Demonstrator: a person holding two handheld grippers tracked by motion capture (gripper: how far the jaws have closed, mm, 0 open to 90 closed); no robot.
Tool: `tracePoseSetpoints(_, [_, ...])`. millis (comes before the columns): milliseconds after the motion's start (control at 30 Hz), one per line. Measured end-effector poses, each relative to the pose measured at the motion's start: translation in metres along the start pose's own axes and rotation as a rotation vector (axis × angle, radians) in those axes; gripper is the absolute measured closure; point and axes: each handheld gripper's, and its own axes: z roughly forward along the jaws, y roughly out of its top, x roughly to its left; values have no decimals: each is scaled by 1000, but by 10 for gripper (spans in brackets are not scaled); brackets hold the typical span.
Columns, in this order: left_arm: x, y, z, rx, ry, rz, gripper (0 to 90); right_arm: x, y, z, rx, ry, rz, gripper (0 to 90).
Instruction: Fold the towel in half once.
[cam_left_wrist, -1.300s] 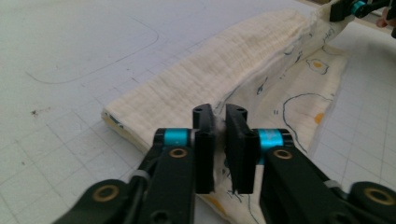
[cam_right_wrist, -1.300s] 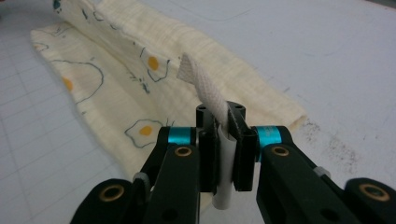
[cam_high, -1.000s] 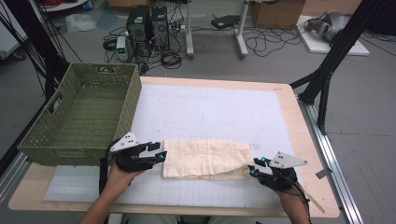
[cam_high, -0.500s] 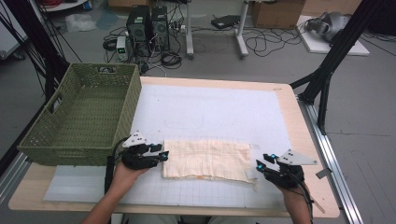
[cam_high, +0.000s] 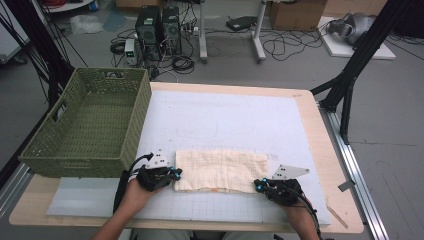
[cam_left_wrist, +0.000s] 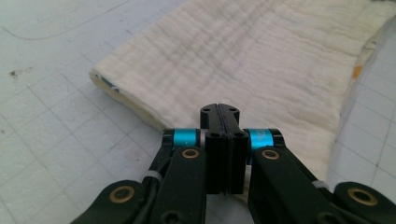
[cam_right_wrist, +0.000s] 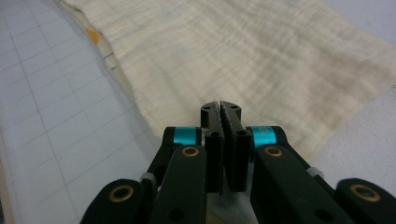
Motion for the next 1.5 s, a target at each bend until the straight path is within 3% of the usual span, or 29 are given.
tracePoseSetpoints(167, [6,3,-16,-70,-54,-57,890,1,3,-15,-47,0,-16,888])
tracePoseSetpoints(300, [3,-3,-15,-22,-87,-48,888,1,-1,-19,-19,11,-18,882])
tracePoseSetpoints(333, [3,-3,-14,-10,-74,-42,874,1,-2,-16,-6,13,-21,834])
tracePoseSetpoints(367, [4,-2,-13,-5,-46,-47,803,2,-2,-14,4,-1,-17,733])
tracePoseSetpoints(400, [6,0,-13,-12,-27,-63,705,1,-1,-12,2,-4,-8,732])
tracePoseSetpoints(567, [18,14,-12,-112,51,-105,522,-8,13,-14,-76,-68,8,580])
tracePoseSetpoints(667, [31,24,-1,-111,94,-115,479,-19,25,-5,-83,-146,2,486])
tracePoseSetpoints(767, [41,31,12,-97,119,-128,463,-33,36,8,-73,-214,31,440])
tracePoseSetpoints(933, [48,32,30,-50,104,-118,486,-52,47,29,-24,-248,39,414])
tracePoseSetpoints(1067, [48,27,39,29,68,-110,531,-64,42,43,25,-170,90,463])
tracePoseSetpoints(1100, [47,27,39,26,84,-95,550,-65,40,44,14,-157,101,525])
tracePoseSetpoints(1133, [46,28,39,33,95,-80,622,-65,41,43,12,-137,104,652])
tracePoseSetpoints(1167, [45,28,38,34,84,-72,753,-64,41,43,12,-112,85,746])
tracePoseSetpoints(1200, [43,29,38,35,103,-56,841,-62,42,43,17,-109,71,847])
tracePoseSetpoints(1267, [41,31,37,18,157,-31,861,-57,45,43,26,-165,28,864])
tracePoseSetpoints(1400, [47,33,35,-39,229,-83,862,-57,45,41,3,-273,54,867])
tracePoseSetpoints(1500, [48,33,41,-44,270,-80,862,-55,48,46,8,-318,49,866])
